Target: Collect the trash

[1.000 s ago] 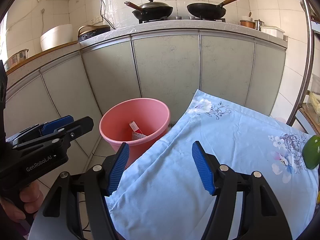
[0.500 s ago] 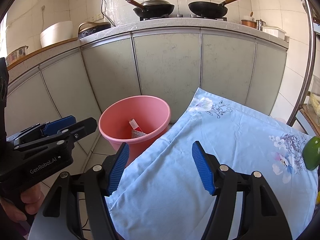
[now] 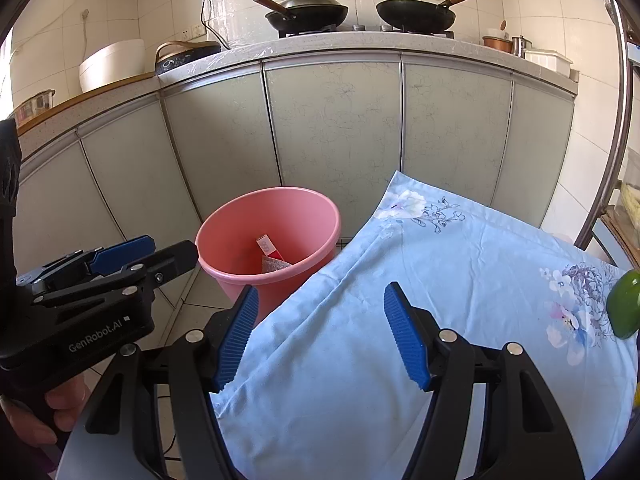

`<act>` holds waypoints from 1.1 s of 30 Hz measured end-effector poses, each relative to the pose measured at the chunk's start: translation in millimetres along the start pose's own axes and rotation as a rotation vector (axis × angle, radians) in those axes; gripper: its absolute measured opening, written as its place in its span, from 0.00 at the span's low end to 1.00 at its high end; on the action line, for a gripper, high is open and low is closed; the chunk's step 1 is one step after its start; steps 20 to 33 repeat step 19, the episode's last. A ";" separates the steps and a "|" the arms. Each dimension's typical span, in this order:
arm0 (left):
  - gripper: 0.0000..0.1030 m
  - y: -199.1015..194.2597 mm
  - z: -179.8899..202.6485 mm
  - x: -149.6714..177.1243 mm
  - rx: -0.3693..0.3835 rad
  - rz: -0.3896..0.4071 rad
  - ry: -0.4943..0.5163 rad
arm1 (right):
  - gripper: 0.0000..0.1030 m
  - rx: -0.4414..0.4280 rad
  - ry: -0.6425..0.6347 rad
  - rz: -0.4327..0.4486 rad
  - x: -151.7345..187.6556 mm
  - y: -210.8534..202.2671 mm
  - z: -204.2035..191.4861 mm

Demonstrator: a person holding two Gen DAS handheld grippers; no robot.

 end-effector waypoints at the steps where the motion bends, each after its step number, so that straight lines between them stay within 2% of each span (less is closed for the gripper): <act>1: 0.54 0.4 0.3 0.3 0.000 -0.001 0.000 | 0.64 0.000 0.000 0.000 0.2 0.2 0.0; 12: 0.54 5.6 0.7 3.0 -0.024 -0.005 0.001 | 0.64 0.000 0.006 -0.002 2.3 1.1 2.7; 33: 0.54 9.1 0.1 4.5 -0.024 -0.019 -0.003 | 0.64 0.000 0.016 -0.007 4.0 2.8 5.3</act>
Point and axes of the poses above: each gripper's, at about its wrist camera, not at the fingertips, and y roughly the way its jaws point, z to its right, x to its underside, the point moved 8 cm from there along y, roughly the way its jaws point, and after that the axes turned 2 degrees about -y, right-handed, at the moved point
